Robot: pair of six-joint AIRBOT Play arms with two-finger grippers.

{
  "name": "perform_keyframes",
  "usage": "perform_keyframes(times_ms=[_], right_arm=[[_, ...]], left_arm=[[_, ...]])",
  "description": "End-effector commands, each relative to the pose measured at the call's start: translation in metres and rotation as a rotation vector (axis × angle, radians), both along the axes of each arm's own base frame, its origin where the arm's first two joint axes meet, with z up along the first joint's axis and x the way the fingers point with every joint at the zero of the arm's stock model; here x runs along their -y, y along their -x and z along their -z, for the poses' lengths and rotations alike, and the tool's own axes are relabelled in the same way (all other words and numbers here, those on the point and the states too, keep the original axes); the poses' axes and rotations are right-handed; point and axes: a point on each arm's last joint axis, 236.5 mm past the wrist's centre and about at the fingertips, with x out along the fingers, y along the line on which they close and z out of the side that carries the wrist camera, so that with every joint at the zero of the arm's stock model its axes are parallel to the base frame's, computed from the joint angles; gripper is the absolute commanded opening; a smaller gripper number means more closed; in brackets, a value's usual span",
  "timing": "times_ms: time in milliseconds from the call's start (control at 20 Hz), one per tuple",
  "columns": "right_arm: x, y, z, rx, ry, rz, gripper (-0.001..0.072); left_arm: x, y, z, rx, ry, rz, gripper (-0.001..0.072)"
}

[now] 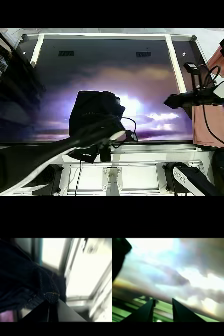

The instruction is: Fold the clothes and pants, and hang the long-sleeved shirts on hangers.

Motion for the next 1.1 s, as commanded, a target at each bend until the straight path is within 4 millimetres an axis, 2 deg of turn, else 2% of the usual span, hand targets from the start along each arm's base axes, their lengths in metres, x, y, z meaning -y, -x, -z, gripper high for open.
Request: perform_keyframes(times_ms=[0,50,100,200,350,500,650,750,850,1050], right_arm=[[-0.035,-0.033,0.011,0.018,-0.225,0.04,0.0326],[-0.043,-0.037,0.019,-0.005,-0.247,0.018,0.0422],[-0.051,-0.039,0.028,-0.018,-0.249,-0.033,0.044],[-0.069,-0.039,0.043,-0.02,-0.217,-0.184,0.044],[-0.098,-0.049,0.037,0.058,-0.163,-0.376,0.0439],[-0.127,-0.054,0.02,0.236,-0.037,-0.674,0.0438],[-0.153,-0.049,0.014,0.381,0.08,-0.913,0.0437],[-0.169,-0.047,0.017,0.452,0.16,-1.026,0.0438],[-0.183,-0.054,0.024,0.529,0.275,-1.117,0.0439],[-0.227,-0.087,0.025,0.739,0.394,-1.138,0.0438]], left_arm=[[0.02,-0.019,-0.051,0.116,0.266,-0.241,0.0052],[0.014,-0.025,-0.066,0.137,0.307,-0.29,0.0052],[0.007,-0.031,-0.078,0.155,0.339,-0.324,0.0052],[-0.009,-0.041,-0.098,0.185,0.382,-0.381,0.0052],[-0.049,-0.051,-0.111,0.2,0.344,-0.473,0.0052],[-0.098,-0.068,-0.114,0.252,0.242,-0.571,0.0052],[-0.141,-0.078,-0.112,0.246,0.135,-0.631,0.0052],[-0.161,-0.086,-0.111,0.241,0.111,-0.703,0.0052],[-0.178,-0.093,-0.111,0.24,0.097,-0.764,0.0052],[-0.203,-0.103,-0.111,0.245,0.086,-0.857,0.0052]])
